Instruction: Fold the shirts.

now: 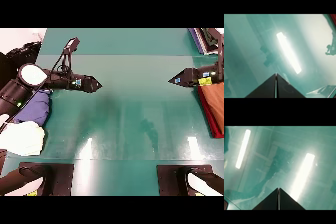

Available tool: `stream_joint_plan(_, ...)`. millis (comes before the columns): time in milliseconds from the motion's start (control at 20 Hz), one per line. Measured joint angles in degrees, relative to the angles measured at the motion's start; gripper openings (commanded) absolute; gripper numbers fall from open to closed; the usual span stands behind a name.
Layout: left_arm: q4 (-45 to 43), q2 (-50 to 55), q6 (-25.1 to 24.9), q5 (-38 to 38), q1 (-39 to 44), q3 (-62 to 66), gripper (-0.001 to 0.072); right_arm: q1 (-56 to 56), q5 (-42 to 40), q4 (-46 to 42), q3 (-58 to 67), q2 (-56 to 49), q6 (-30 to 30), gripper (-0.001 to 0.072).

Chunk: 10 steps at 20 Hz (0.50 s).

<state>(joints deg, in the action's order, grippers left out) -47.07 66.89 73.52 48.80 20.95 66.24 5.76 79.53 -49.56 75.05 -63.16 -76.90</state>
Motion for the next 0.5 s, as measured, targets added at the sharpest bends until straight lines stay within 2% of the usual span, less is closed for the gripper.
stream_joint_plan(50,0.26,0.00,0.00,-0.61,0.00,0.00,0.0131,-0.02,0.00,0.00,0.00,0.00,0.00,0.0018)
stream_joint_plan(100,0.24,0.00,-0.02,-1.79,-0.02,0.00,0.0497,0.00,0.00,0.00,0.00,0.00,0.00,0.0018)
stream_joint_plan(150,-0.26,0.00,-0.09,-3.10,-0.31,0.00,0.0665,-0.02,0.00,0.00,0.00,0.00,0.00,0.0018)
stream_joint_plan(300,-6.62,0.13,2.62,-8.83,-3.63,0.00,0.0666,0.00,0.02,0.00,0.00,0.00,0.00,0.0018)
stream_joint_plan(500,-17.84,2.54,8.59,-12.61,-13.73,0.00,0.0666,0.04,0.02,0.02,-0.02,0.00,0.00,0.0019)
